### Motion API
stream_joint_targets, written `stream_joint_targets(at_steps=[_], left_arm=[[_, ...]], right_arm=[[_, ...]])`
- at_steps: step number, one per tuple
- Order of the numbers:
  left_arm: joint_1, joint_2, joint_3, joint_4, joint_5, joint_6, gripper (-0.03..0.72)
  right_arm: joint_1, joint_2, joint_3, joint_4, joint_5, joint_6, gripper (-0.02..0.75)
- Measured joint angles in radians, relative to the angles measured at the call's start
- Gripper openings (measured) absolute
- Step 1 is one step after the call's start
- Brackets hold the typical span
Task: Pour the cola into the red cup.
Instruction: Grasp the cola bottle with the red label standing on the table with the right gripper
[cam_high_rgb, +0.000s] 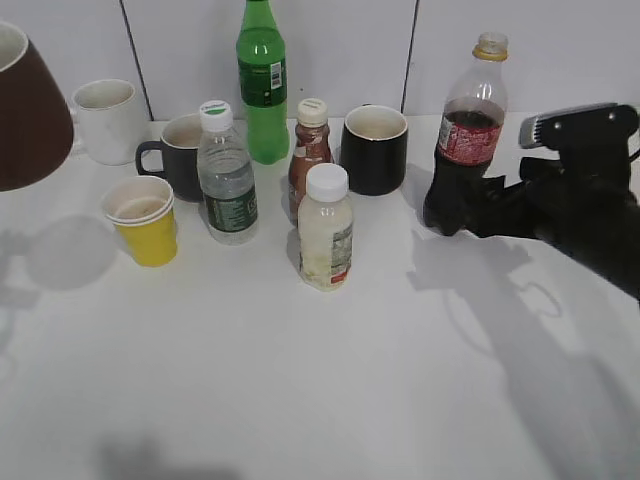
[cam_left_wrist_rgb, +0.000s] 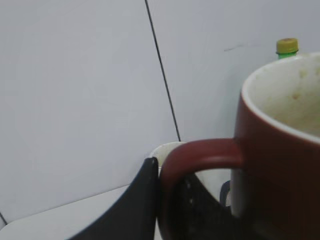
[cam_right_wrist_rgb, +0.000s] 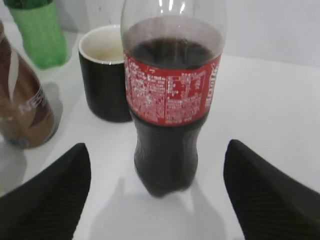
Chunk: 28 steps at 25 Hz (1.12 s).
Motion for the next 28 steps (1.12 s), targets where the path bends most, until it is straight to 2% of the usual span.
stream_joint_targets(at_steps=[5,15,18,19,20,23,28], left_arm=[[-0.028,-0.002,0.001,0.000,0.000,0.000,0.053],[-0.044,-0.002,0.001,-0.002,0.000,0.000,0.053],[-0.044,-0.002,0.001,-0.002,0.002,0.000,0.053],[-0.045,-0.002,0.001,-0.002,0.004,0.000,0.053],[-0.046,-0.002,0.001,-0.003,0.009,0.000,0.053],[-0.074,-0.011,0.001,-0.009,0.045,0.000,0.053],[-0.204,-0.032,-0.033,-0.008,0.198,0.000,0.053]], right_arm=[[0.000,0.158,-0.060,0.000,-0.136,0.024,0.631],[0.000,0.389,-0.341,0.035,-0.157,0.055,0.629],[0.000,0.419,-0.383,0.043,-0.154,0.065,0.565],[0.000,0.420,-0.385,0.045,-0.152,0.065,0.500],[0.000,0.420,-0.384,0.046,-0.152,0.062,0.475],[0.000,0.373,-0.340,0.049,-0.112,0.018,0.480],[0.000,0.136,-0.213,0.044,0.068,-0.127,0.480]])
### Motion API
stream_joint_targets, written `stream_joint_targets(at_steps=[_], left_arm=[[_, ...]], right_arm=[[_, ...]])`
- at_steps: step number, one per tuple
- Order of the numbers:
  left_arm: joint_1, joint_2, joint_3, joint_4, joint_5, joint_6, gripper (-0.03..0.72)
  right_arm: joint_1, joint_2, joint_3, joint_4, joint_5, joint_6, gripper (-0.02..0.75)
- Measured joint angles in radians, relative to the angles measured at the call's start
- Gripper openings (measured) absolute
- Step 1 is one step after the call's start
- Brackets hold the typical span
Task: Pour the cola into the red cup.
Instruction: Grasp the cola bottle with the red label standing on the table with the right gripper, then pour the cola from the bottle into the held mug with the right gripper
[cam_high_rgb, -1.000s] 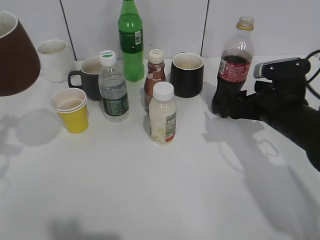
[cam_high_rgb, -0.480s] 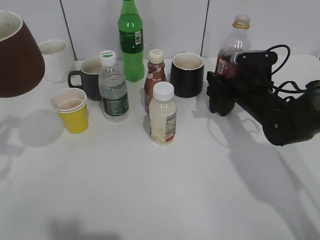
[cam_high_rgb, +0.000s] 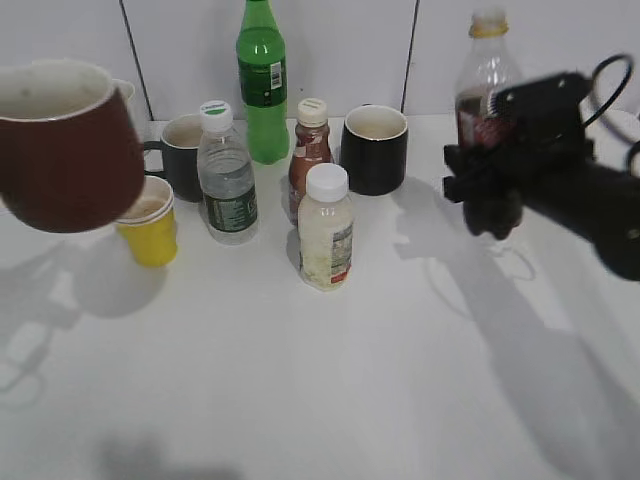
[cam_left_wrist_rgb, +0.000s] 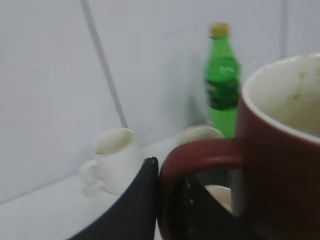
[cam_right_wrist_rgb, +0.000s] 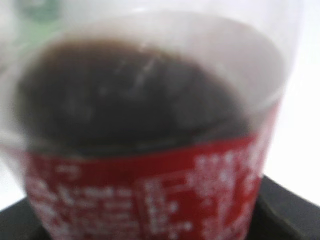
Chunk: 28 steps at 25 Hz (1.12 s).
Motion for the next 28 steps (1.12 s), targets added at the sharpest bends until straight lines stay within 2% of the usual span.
stream_joint_targets(at_steps=[5,7,11,15,18,28], left_arm=[[-0.160,0.001,-0.104,-0.002,0.197,0.000,0.053],[-0.220,0.018,-0.134,-0.005,0.215,-0.005,0.053],[-0.298,0.121,-0.161,-0.016,0.205,-0.007,0.053],[-0.371,0.253,-0.199,-0.016,0.154,-0.007,0.053],[-0.444,0.376,-0.292,-0.016,0.136,-0.007,0.053],[-0.536,0.549,-0.472,-0.016,0.135,-0.007,0.053]], right_arm=[[0.001,-0.275,0.052,-0.013,0.231,-0.179,0.480],[0.001,-0.359,0.053,-0.028,0.309,-0.272,0.480],[0.001,-0.455,0.053,-0.049,0.405,-0.463,0.480],[0.001,-0.487,0.053,-0.075,0.441,-0.630,0.480],[0.002,-0.489,0.053,-0.110,0.443,-0.742,0.480],[0.002,-0.489,0.053,-0.134,0.444,-0.982,0.480]])
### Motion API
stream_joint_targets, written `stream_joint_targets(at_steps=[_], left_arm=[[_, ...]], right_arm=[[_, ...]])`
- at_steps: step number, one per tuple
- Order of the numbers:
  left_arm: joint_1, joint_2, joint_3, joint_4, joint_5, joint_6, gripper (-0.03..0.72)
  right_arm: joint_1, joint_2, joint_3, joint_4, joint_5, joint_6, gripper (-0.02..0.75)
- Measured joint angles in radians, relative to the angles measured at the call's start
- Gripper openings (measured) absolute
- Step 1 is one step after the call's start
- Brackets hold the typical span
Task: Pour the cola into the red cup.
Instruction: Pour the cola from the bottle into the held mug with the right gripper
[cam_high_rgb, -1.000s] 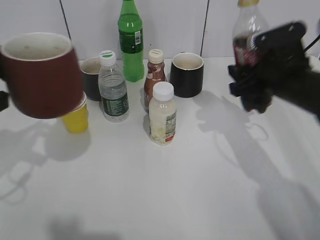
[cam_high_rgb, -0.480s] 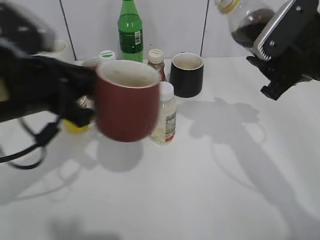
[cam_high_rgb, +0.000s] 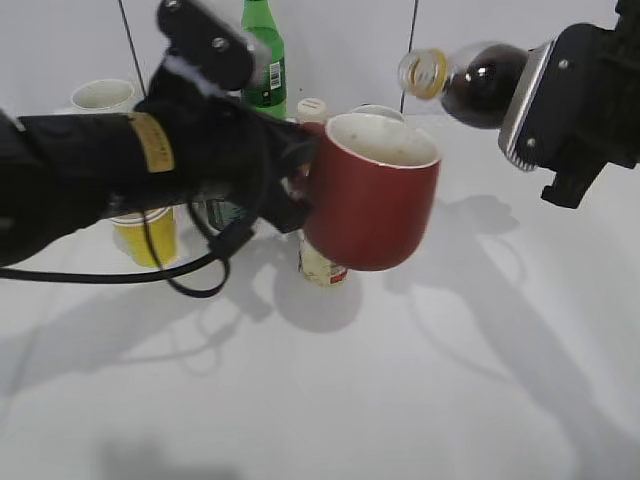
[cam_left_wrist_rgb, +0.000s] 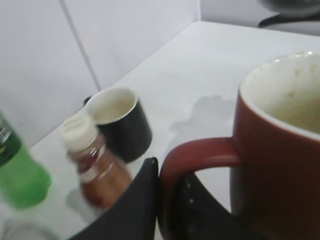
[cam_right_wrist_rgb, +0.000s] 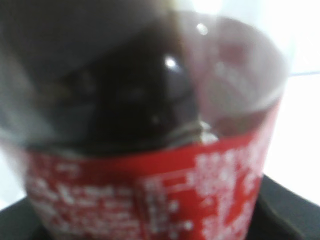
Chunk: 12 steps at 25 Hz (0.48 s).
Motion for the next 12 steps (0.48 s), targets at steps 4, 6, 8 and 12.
stream_joint_targets(at_steps=[4,6,8,12], left_arm=[[-0.013,0.030,-0.034,0.000,-0.001,0.000,0.053],[-0.016,0.037,-0.036,0.000,-0.004,0.000,0.053],[-0.017,0.037,-0.036,0.001,-0.001,0.000,0.053],[-0.017,0.037,-0.036,0.001,-0.006,0.000,0.053]], right_arm=[[0.000,0.000,0.000,-0.001,-0.016,-0.103,0.480],[0.000,0.000,0.000,-0.003,-0.033,-0.158,0.480],[0.000,0.000,0.000,-0.005,-0.048,-0.187,0.480],[0.000,0.000,0.000,-0.033,-0.050,-0.231,0.480]])
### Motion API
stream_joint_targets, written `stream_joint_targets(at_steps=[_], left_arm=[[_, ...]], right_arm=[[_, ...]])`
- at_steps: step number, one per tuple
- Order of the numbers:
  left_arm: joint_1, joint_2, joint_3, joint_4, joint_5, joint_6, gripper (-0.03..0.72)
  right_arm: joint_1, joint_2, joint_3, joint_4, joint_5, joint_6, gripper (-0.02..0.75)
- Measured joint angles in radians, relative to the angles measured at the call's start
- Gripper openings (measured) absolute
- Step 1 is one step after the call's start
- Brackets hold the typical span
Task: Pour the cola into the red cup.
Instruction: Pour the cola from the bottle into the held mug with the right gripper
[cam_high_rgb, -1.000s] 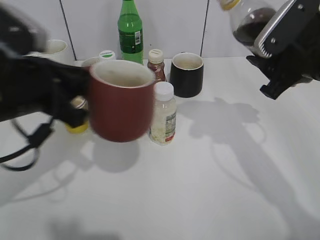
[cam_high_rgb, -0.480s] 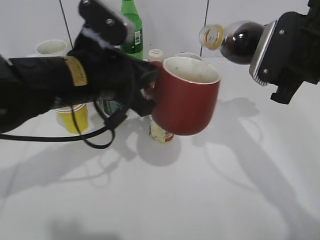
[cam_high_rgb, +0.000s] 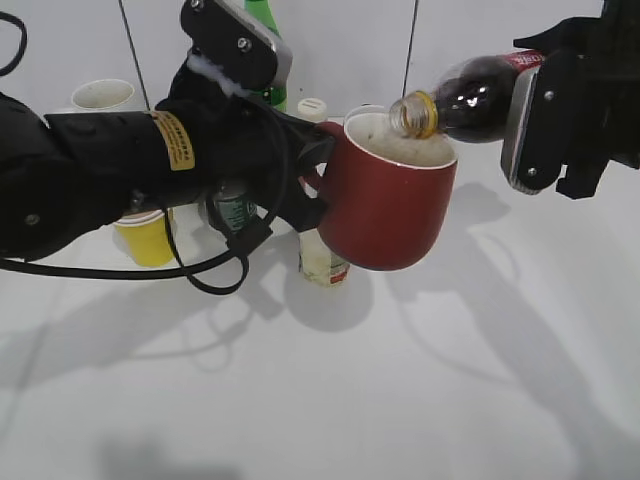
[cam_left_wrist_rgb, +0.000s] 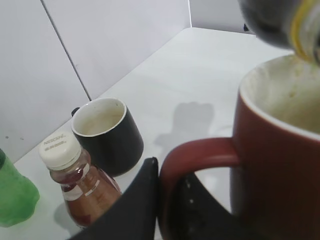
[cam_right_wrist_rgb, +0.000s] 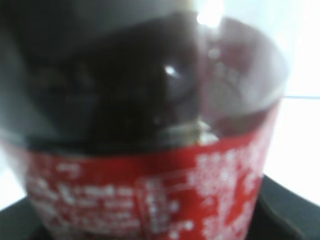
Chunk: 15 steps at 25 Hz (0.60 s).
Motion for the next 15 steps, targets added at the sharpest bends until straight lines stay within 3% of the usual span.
stream_joint_targets(at_steps=[10,15], left_arm=[[0.000,0.000,0.000,0.004,0.010,0.001,0.053],[0.000,0.000,0.000,0.004,0.007,0.001,0.053]], right_arm=[[0.000,0.000,0.000,-0.006,-0.025,-0.080,0.480],[0.000,0.000,0.000,0.000,-0.018,0.005,0.480]])
